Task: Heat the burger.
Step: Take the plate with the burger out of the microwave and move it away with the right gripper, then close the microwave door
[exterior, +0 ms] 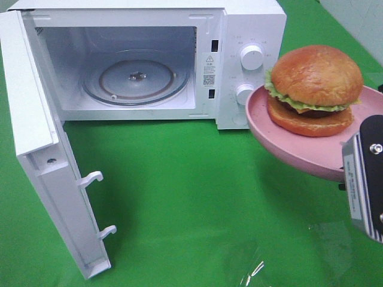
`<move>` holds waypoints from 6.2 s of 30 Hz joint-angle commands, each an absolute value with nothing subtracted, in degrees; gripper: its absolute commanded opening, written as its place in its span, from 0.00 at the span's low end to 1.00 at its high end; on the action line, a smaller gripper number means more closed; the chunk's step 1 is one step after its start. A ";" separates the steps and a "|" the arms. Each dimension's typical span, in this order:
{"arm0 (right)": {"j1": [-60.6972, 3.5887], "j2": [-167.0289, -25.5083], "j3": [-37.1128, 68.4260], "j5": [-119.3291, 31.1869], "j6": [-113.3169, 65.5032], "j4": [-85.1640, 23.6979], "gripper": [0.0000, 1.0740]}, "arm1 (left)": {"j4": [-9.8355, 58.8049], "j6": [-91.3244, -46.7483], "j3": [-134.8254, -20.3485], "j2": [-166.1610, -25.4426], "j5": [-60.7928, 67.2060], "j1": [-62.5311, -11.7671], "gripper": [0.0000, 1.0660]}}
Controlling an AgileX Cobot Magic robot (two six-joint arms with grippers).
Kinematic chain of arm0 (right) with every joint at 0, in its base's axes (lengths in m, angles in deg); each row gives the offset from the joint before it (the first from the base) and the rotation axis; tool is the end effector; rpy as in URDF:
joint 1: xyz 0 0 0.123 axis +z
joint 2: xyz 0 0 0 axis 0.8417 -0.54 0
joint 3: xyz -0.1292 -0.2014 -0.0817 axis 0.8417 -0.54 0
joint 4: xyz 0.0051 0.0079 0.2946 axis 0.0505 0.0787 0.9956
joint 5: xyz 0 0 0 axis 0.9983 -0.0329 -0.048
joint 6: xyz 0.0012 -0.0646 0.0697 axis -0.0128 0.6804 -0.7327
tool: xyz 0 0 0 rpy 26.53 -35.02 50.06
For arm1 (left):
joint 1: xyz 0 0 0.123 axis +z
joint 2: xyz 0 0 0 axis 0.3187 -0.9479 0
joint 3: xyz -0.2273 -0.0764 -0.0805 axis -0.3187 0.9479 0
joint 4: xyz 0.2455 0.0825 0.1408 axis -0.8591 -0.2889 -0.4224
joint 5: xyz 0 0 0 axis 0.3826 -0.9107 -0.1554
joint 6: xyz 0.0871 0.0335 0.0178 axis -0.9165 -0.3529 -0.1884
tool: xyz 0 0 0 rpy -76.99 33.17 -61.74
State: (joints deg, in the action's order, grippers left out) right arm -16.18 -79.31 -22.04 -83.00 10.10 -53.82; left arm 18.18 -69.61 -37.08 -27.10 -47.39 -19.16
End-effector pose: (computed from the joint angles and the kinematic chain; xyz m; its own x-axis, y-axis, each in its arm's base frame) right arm 0.1811 0.1296 0.2047 0.1382 -0.9705 -0.1976 -0.7726 0.0192 -0.6346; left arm 0.0647 -0.0128 0.3020 -0.4452 0.0114 -0.8954 0.1270 0.9906 -0.0505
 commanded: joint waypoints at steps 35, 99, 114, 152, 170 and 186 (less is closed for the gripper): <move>-16.35 -81.43 -21.59 -95.38 -44.39 -80.47 0.00 | 18.64 -69.38 -36.91 -26.19 -46.93 -19.04 0.84; -18.30 -131.05 -15.11 -95.67 -98.94 -86.14 0.09 | 18.64 -69.38 -36.91 -26.19 -46.93 -19.04 0.84; -19.04 -118.84 -14.82 -89.65 -88.39 -75.54 0.39 | 18.64 -69.38 -36.91 -26.19 -46.93 -19.04 0.84; -19.04 -59.26 -17.86 -107.81 -41.35 -39.67 0.73 | 18.64 -69.38 -36.91 -26.19 -46.93 -19.04 0.84; -40.59 -35.65 -23.88 -102.60 -37.69 -37.95 0.71 | 18.64 -69.38 -36.91 -26.19 -46.93 -19.04 0.84; -49.81 -25.91 -23.99 -102.54 -36.54 -37.67 0.71 | 18.64 -69.38 -36.91 -26.19 -46.93 -19.04 0.84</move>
